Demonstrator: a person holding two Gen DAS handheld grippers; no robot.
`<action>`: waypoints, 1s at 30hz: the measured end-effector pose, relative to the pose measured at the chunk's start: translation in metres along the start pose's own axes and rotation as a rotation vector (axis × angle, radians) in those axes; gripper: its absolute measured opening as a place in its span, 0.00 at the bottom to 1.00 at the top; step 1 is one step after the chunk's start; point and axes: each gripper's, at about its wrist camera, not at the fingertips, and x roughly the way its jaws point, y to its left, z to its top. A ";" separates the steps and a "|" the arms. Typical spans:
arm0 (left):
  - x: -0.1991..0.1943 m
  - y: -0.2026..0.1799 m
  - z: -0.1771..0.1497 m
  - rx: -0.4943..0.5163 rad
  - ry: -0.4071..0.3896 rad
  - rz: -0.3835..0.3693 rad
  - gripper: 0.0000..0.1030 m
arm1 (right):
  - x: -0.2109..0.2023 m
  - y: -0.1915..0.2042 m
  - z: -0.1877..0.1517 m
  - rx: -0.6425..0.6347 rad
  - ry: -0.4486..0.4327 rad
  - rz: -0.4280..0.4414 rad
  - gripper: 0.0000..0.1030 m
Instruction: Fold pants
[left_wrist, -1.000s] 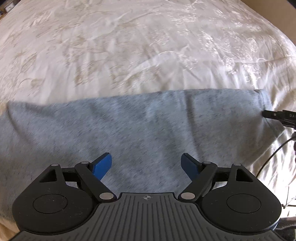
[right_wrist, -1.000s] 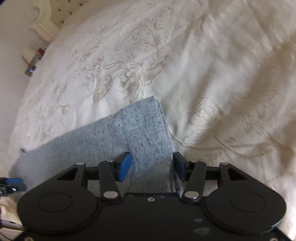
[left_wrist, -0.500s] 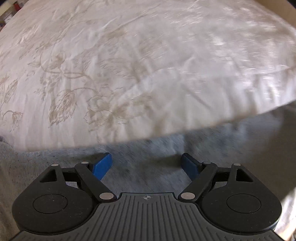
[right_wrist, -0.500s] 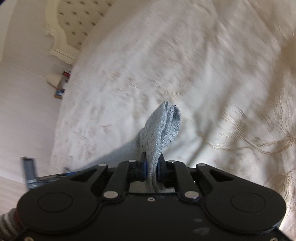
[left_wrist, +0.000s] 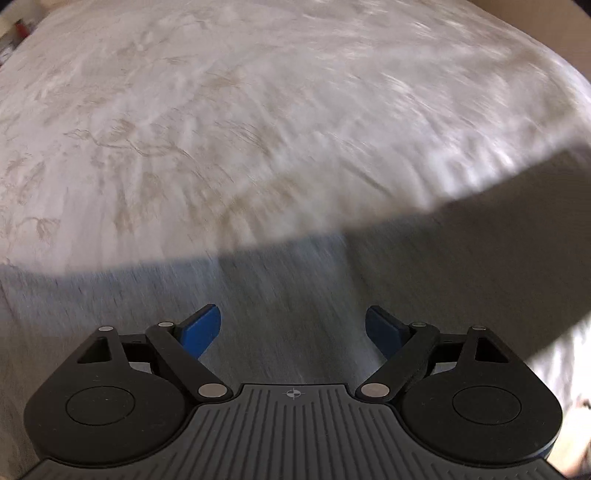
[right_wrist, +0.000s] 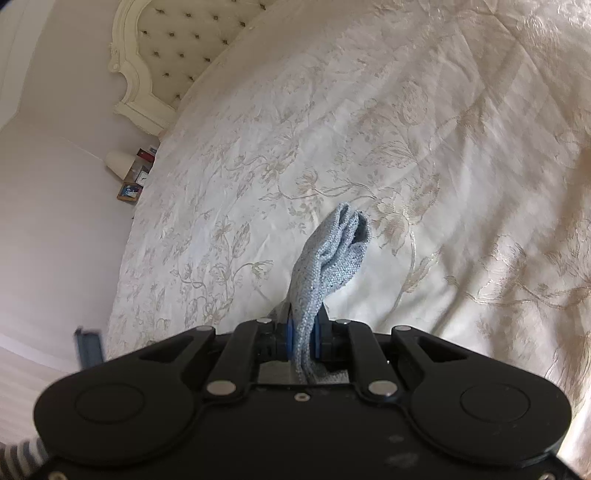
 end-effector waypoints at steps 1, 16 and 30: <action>-0.001 -0.005 -0.006 0.024 0.008 -0.020 0.84 | -0.001 0.004 -0.001 0.001 -0.004 -0.007 0.12; -0.023 0.067 -0.034 -0.040 -0.053 -0.107 0.83 | 0.007 0.140 -0.037 -0.140 -0.028 -0.003 0.12; -0.076 0.248 -0.087 -0.351 -0.104 0.007 0.83 | 0.172 0.297 -0.174 -0.301 0.202 0.110 0.14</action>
